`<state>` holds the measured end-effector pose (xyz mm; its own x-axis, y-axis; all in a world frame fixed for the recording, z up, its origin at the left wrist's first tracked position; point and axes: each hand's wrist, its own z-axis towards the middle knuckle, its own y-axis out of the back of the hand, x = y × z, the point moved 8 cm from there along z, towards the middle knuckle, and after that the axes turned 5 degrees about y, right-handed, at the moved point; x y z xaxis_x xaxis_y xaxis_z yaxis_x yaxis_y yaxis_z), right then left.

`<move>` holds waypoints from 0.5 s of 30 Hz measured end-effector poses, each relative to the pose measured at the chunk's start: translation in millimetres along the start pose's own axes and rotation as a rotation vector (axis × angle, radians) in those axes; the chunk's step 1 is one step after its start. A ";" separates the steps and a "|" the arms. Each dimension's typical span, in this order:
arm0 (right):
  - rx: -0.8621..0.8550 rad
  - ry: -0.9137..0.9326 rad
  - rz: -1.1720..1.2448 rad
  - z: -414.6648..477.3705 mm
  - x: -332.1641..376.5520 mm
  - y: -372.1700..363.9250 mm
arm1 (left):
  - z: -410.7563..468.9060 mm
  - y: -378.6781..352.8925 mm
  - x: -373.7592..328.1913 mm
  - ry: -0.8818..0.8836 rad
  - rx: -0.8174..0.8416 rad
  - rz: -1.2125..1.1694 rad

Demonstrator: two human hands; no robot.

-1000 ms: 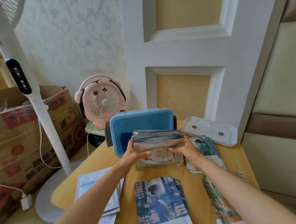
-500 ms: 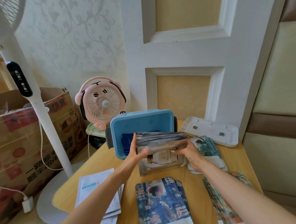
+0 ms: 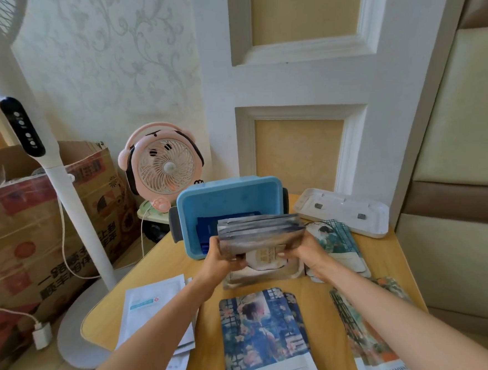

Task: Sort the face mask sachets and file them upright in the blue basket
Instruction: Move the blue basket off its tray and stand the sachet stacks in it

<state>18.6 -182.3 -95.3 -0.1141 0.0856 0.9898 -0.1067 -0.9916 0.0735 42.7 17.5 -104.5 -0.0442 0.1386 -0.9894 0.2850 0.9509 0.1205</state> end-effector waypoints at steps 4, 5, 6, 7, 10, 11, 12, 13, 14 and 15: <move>0.003 0.030 -0.003 -0.5 -2.3 1.2 | -1.3 0.4 0.7 -0.010 0.013 -0.033; 0.017 0.035 -0.021 -1.2 -1.6 0.4 | -2.5 -1.1 0.4 -0.008 0.028 -0.030; 0.032 0.042 -0.056 -0.7 -0.5 0.0 | -2.6 -1.7 -0.8 -0.014 0.033 -0.024; 0.039 0.052 -0.080 0.8 1.6 0.6 | -2.1 -1.4 -3.8 -0.033 0.023 -0.028; -0.034 0.116 -0.098 6.3 12.4 7.5 | -0.9 5.0 -14.0 -0.102 -0.070 -0.039; -0.048 0.123 -0.122 7.3 13.2 8.9 | -0.8 5.5 -13.6 -0.100 -0.078 -0.037; -0.026 0.114 -0.178 5.8 12.5 7.5 | -1.6 4.1 -9.6 -0.068 -0.064 -0.020; 0.014 0.103 -0.276 3.8 9.2 5.6 | -1.9 1.9 -4.3 -0.026 -0.038 -0.008; 0.049 0.104 -0.407 1.5 5.4 4.6 | -2.1 2.5 -0.2 0.009 -0.042 0.052; 0.065 0.113 -0.544 -0.8 4.2 4.8 | -0.9 7.9 0.5 0.023 -0.093 0.188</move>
<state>16.9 -186.6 -90.9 -0.1651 0.5932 0.7879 -0.1188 -0.8051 0.5812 44.0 25.4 -103.9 -0.0204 0.3210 -0.9469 0.2002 0.9292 0.3107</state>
